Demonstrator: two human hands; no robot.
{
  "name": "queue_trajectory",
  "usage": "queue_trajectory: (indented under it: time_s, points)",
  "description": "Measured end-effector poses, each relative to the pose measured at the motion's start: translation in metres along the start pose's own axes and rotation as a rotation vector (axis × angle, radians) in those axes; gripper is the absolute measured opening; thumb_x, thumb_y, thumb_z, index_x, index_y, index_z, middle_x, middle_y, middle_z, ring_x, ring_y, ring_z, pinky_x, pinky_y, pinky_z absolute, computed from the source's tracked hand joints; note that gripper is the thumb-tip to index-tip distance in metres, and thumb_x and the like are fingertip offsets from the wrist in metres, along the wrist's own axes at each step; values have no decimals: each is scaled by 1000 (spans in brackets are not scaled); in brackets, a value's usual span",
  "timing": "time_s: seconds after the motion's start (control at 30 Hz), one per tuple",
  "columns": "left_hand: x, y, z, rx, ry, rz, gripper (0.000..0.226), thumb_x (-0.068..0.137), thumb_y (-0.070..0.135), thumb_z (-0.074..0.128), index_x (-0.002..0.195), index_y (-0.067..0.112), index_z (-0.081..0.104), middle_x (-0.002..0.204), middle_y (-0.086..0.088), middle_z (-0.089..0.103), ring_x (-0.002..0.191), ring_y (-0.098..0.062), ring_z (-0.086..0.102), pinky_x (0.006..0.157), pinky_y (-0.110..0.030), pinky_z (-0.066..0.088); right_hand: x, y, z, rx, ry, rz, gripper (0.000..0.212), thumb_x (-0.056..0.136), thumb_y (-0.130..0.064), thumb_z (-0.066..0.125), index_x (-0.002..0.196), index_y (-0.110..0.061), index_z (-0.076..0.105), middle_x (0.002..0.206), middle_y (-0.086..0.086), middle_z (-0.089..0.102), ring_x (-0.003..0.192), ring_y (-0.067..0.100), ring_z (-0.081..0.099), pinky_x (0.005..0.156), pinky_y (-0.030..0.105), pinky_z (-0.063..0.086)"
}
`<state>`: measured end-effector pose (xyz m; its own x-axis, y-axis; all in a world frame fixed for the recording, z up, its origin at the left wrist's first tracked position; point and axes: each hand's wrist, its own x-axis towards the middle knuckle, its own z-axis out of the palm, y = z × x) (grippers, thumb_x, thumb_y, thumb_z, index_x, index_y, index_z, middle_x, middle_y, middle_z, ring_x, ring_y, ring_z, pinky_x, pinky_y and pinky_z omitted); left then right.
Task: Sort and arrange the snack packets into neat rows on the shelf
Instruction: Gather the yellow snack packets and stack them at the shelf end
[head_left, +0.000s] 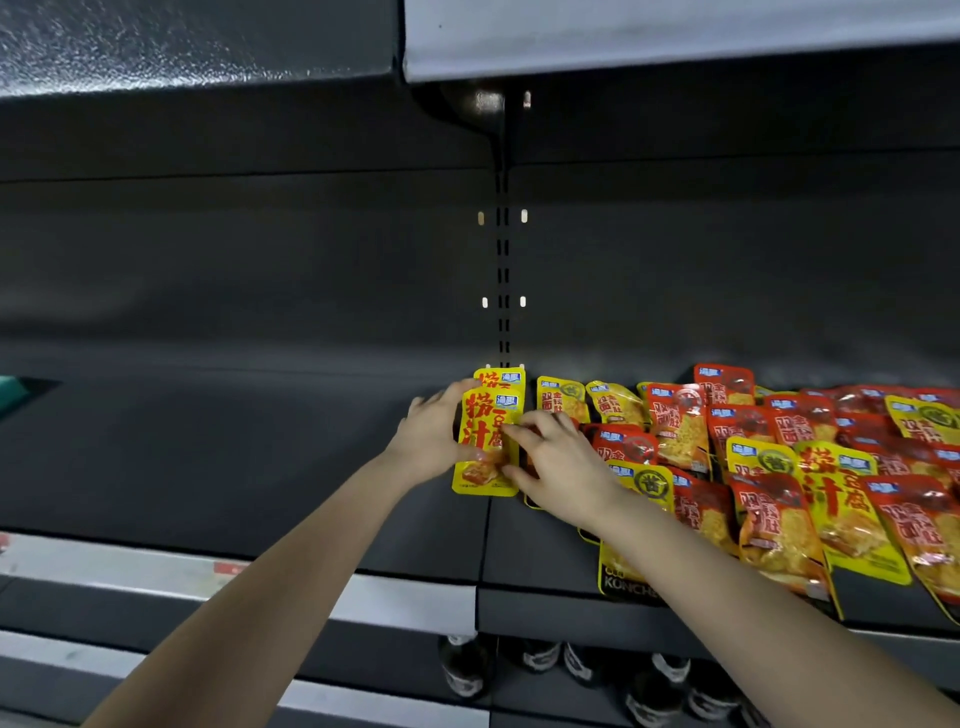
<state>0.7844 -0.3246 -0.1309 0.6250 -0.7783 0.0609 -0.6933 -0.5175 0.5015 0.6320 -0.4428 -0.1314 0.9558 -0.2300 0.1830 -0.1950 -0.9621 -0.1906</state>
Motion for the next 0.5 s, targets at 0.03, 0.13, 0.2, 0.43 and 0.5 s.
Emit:
queue_trajectory:
  time_s: [0.03, 0.13, 0.2, 0.43, 0.5]
  points:
    - [2, 1, 0, 3, 9, 6, 93, 68, 35, 81, 140, 39, 23, 136, 4, 50, 128, -26, 38, 105, -51, 31, 0, 0, 0, -5, 3, 1, 55, 94, -42, 47, 142, -18, 35, 139, 2, 34, 127, 23, 30, 107, 38, 33]
    - [7, 5, 1, 19, 20, 13, 91, 73, 30, 79, 143, 38, 21, 138, 1, 48, 127, -28, 35, 104, -51, 34, 0, -1, 0, -11, 3, 10, 53, 94, -40, 47, 142, -19, 38, 143, 2, 31, 129, 24, 29, 108, 40, 32]
    - [10, 6, 2, 24, 12, 18, 90, 75, 30, 77, 145, 37, 20, 137, 0, 49, 126, -29, 35, 103, -51, 35, 0, -1, 0, -13, -11, 17, 53, 94, -40, 47, 142, -19, 37, 146, 3, 29, 132, 25, 27, 109, 41, 30]
    - [20, -5, 5, -40, -71, 2, 86, 77, 36, 75, 145, 38, 22, 136, -1, 52, 130, -25, 39, 110, -48, 28, 4, -1, 5, -42, -56, 40, 53, 96, -39, 43, 144, -17, 33, 152, 2, 23, 137, 23, 28, 115, 42, 16]
    - [22, -7, 6, -37, -83, 11, 82, 78, 39, 73, 145, 38, 26, 137, 1, 52, 131, -24, 39, 111, -48, 26, 6, -1, 5, -45, -72, 54, 53, 97, -39, 42, 144, -18, 32, 152, 2, 23, 136, 24, 30, 115, 42, 15]
